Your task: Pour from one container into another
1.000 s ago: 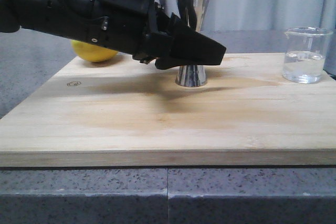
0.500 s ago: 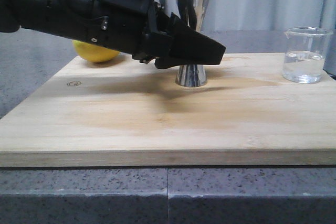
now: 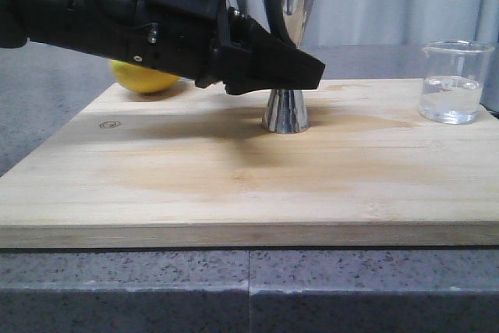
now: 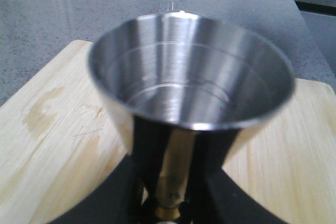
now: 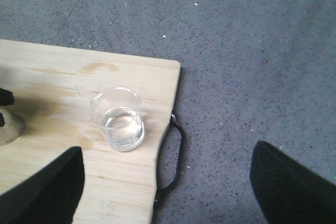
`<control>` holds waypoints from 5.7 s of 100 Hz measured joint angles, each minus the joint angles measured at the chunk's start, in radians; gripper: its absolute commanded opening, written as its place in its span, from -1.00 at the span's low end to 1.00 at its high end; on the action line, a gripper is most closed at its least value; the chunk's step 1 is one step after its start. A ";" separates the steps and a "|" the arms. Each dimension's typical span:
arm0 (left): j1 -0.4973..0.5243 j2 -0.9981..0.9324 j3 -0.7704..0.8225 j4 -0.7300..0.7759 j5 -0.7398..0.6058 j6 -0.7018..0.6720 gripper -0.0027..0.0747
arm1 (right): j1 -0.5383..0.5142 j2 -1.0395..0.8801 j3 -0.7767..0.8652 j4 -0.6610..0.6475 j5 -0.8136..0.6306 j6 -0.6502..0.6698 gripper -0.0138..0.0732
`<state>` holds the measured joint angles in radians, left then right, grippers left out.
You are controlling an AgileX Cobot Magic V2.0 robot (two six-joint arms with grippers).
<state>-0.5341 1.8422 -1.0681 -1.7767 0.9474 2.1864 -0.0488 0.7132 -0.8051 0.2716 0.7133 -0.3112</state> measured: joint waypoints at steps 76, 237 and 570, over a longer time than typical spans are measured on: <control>0.004 -0.072 -0.037 0.013 0.023 0.000 -0.82 | 0.000 0.000 0.000 0.088 0.022 -0.059 0.66; 0.081 -0.119 -0.039 0.034 0.021 -0.051 -0.82 | 0.424 0.163 0.463 0.455 -0.881 -0.340 0.66; 0.081 -0.070 -0.039 0.039 0.072 -0.010 -0.82 | 0.429 0.536 0.241 -0.111 -1.069 0.092 0.06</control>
<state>-0.4534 1.7718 -1.1070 -1.7378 1.0190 2.1761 0.3799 1.2496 -0.5641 0.1610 -0.3562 -0.2189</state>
